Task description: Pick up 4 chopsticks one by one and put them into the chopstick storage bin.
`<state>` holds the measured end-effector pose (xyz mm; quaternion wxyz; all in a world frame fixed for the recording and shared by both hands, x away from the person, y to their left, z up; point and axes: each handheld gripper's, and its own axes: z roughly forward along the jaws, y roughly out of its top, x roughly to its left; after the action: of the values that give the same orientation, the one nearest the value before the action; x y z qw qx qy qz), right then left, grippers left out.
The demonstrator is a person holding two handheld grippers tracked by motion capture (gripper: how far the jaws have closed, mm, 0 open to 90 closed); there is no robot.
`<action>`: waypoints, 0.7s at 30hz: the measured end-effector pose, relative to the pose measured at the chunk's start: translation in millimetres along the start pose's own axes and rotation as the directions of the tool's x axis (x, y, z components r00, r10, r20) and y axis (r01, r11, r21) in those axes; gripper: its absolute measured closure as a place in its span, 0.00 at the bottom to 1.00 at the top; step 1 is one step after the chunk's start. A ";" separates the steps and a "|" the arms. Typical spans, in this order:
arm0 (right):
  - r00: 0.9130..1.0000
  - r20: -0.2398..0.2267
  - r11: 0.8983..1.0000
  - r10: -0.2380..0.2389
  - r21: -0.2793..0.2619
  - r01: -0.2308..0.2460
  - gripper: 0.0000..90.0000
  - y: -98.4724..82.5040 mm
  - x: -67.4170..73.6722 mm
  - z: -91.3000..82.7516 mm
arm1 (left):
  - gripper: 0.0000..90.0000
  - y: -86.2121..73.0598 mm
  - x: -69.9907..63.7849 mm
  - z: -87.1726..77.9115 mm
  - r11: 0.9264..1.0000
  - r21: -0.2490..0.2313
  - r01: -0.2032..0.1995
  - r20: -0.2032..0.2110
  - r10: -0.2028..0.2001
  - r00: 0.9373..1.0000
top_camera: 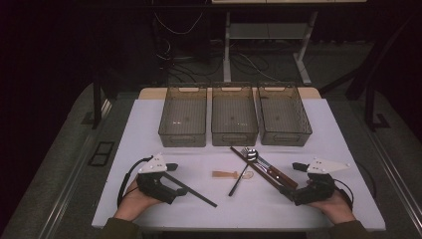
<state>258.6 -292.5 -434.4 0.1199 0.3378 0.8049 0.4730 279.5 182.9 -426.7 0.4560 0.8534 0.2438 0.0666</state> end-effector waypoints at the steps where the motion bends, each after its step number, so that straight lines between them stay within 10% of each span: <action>1: 1.000 0.001 1.000 -0.002 -0.001 0.002 0.01 0.3 0.3 0.0 | 0.10 0.2 0.0 0.2 1.000 0.002 -0.004 0.001 0.004 1.000; 14: 1.000 -0.004 1.000 -0.011 0.007 0.011 0.01 0.7 2.8 1.7 | 0.30 -0.3 8.0 -5.1 1.000 0.026 -0.009 -0.031 0.010 0.999; 21: 1.000 -0.002 1.000 -0.013 0.009 0.013 0.01 0.6 3.1 1.8 | 0.66 0.2 6.4 -7.8 0.999 0.040 -0.025 0.011 0.025 1.000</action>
<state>257.5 -289.0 -434.5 0.1206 0.3325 0.8093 0.4689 282.5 191.6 -422.7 0.4392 0.8656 0.2321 0.0631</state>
